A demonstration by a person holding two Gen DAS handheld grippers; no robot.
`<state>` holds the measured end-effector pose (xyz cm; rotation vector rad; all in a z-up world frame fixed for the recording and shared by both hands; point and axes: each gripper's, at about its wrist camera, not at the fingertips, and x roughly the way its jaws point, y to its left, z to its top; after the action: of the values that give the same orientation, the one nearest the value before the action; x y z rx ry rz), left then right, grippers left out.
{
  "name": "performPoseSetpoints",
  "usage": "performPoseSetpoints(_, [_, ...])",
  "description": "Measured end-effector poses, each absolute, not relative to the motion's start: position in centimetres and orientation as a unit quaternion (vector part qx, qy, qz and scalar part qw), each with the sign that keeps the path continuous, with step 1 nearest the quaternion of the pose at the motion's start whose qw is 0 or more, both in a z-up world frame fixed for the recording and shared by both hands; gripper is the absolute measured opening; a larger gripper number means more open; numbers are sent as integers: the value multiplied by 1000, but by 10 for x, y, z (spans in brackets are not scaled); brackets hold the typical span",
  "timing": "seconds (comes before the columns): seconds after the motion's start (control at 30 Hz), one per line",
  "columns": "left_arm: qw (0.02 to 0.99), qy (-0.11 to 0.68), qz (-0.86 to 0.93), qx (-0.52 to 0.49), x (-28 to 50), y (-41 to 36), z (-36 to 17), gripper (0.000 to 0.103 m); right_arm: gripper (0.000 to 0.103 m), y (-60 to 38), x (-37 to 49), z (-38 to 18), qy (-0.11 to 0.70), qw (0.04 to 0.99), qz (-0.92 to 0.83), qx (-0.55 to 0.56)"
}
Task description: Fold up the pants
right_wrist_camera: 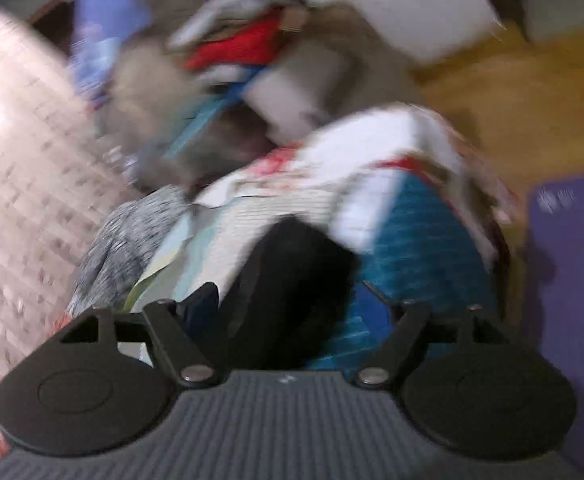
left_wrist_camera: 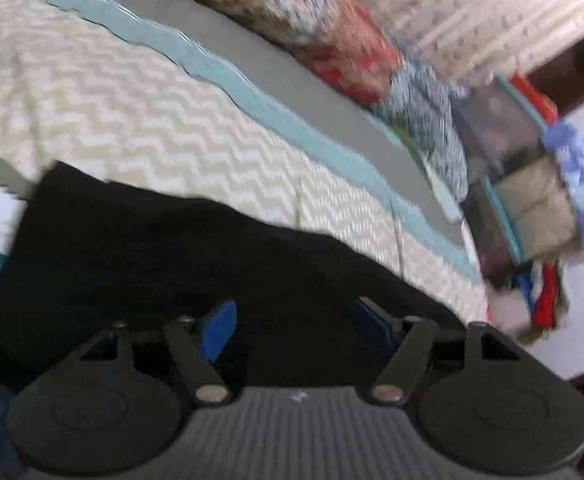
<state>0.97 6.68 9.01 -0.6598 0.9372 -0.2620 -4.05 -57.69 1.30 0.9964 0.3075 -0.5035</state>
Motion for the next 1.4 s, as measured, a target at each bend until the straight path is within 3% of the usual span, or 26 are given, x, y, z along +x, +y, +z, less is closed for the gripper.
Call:
performPoseSetpoints(0.3, [799, 525, -151, -251, 45, -21, 44, 66, 76, -616, -22, -18, 173, 797, -183, 549])
performPoseSetpoints(0.43, [798, 536, -143, -236, 44, -32, 35, 67, 47, -620, -11, 2, 180, 817, -169, 521])
performPoseSetpoints(0.73, [793, 536, -143, -251, 43, -28, 30, 68, 58, -631, -5, -12, 177, 801, -176, 544])
performPoseSetpoints(0.77, [795, 536, -143, -247, 42, -29, 30, 68, 54, -632, -3, -12, 178, 803, -172, 542])
performPoseSetpoints(0.8, [796, 536, -144, -244, 43, -31, 31, 67, 42, -634, -1, -8, 182, 807, -170, 536])
performPoseSetpoints(0.83, [796, 536, -144, -241, 43, -32, 32, 66, 12, -637, 4, -2, 185, 812, -163, 529])
performPoseSetpoints(1.03, [802, 533, -150, -225, 43, -35, 38, 59, 11, -648, 24, 56, 119, 871, -138, 456])
performPoseSetpoints(1.1, [800, 539, -148, -217, 44, -36, 33, 59, 11, -648, 38, 51, 138, 881, -147, 428])
performPoseSetpoints(1.2, [801, 542, -150, -207, 47, -38, 31, 59, 12, -659, 55, 15, 227, 849, -196, 436])
performPoseSetpoints(1.3, [798, 543, -150, -214, 48, -37, 32, 60, 12, -673, 35, -6, 201, 810, -198, 514])
performPoseSetpoints(1.4, [797, 542, -152, -221, 47, -35, 35, 60, 12, -672, 33, 9, 206, 826, -201, 485])
